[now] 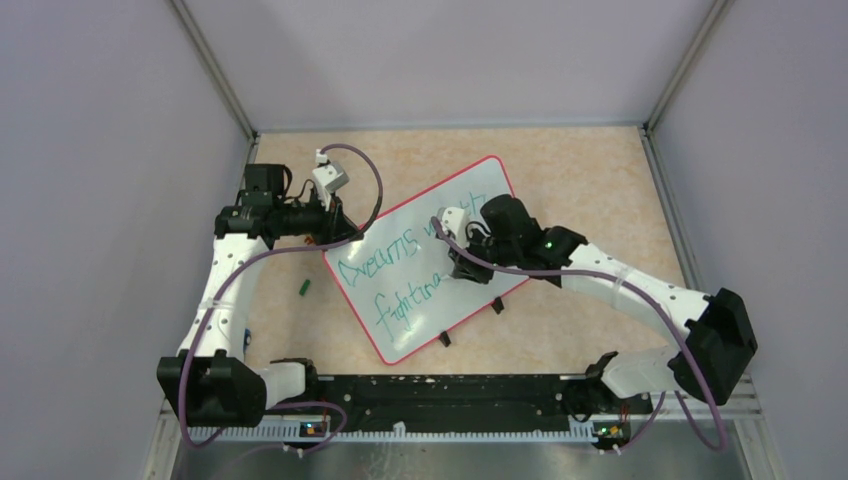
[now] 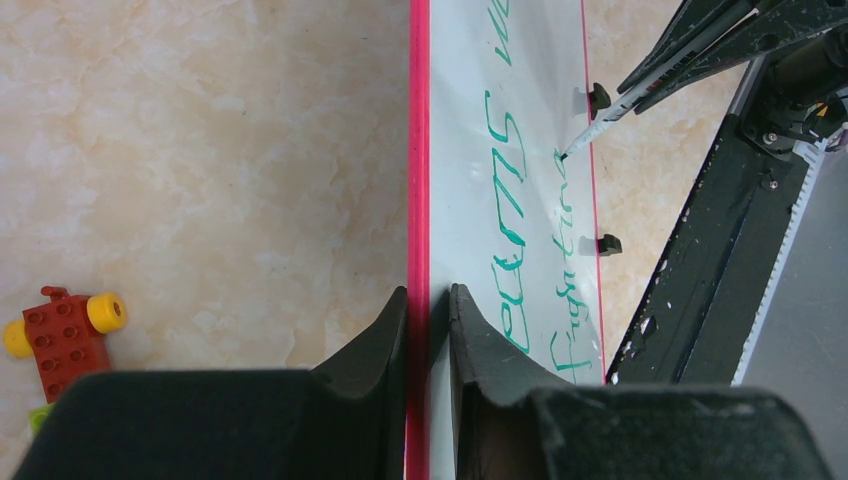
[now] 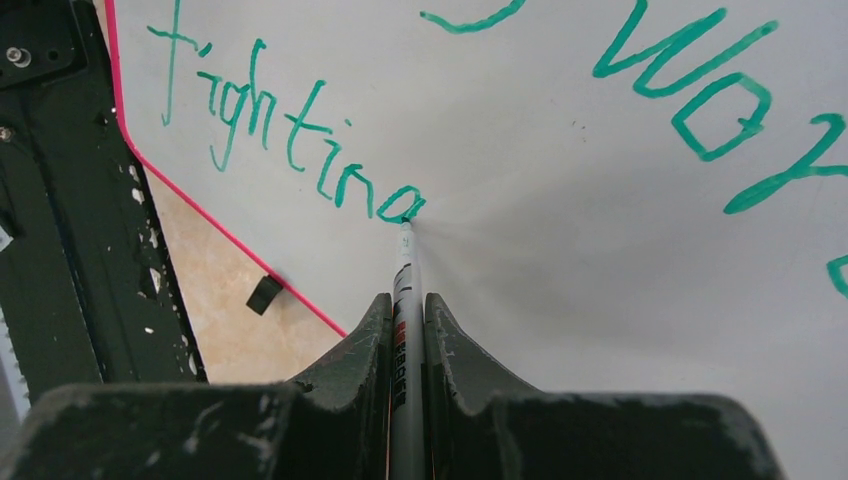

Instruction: Write a sentence on the whiteboard

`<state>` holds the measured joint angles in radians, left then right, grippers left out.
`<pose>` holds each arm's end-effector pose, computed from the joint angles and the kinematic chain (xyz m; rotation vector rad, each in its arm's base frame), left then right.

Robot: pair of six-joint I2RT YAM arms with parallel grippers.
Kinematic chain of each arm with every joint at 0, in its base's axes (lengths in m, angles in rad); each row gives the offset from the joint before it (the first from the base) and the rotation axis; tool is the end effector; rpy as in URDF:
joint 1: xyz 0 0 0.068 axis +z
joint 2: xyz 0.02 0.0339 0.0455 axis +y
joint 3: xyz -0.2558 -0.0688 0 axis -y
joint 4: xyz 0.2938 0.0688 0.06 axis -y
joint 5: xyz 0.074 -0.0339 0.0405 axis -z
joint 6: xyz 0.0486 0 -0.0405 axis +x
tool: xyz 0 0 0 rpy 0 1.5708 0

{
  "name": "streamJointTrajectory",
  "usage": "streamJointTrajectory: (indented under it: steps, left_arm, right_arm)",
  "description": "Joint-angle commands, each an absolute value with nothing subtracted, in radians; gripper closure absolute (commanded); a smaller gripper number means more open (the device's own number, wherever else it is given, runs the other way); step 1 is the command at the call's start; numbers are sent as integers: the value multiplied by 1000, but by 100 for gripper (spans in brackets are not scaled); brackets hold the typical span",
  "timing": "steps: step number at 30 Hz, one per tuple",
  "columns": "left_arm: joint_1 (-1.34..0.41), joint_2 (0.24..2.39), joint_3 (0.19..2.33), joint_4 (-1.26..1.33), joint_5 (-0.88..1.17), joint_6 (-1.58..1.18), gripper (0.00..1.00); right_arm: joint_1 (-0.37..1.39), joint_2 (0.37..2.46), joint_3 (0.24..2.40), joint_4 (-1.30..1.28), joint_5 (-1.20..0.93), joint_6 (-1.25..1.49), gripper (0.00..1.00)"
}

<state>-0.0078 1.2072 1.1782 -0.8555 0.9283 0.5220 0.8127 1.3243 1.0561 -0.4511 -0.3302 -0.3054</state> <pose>0.2895 -0.0412 0.3243 0.9263 1.9578 -0.8386 0.2272 0.2628 0.2625 -1.3787 1.8733 0.6380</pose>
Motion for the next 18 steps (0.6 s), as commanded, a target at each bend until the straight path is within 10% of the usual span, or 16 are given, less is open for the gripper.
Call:
streamJointTrajectory:
  steps: [1, 18]
  left_arm:
    - [-28, 1211, 1191, -864, 932, 548, 100]
    - [-28, 1210, 1183, -859, 933, 549, 100]
  right_arm:
    - [797, 1296, 1020, -419, -303, -317, 100]
    - [834, 1292, 928, -383, -342, -283, 100]
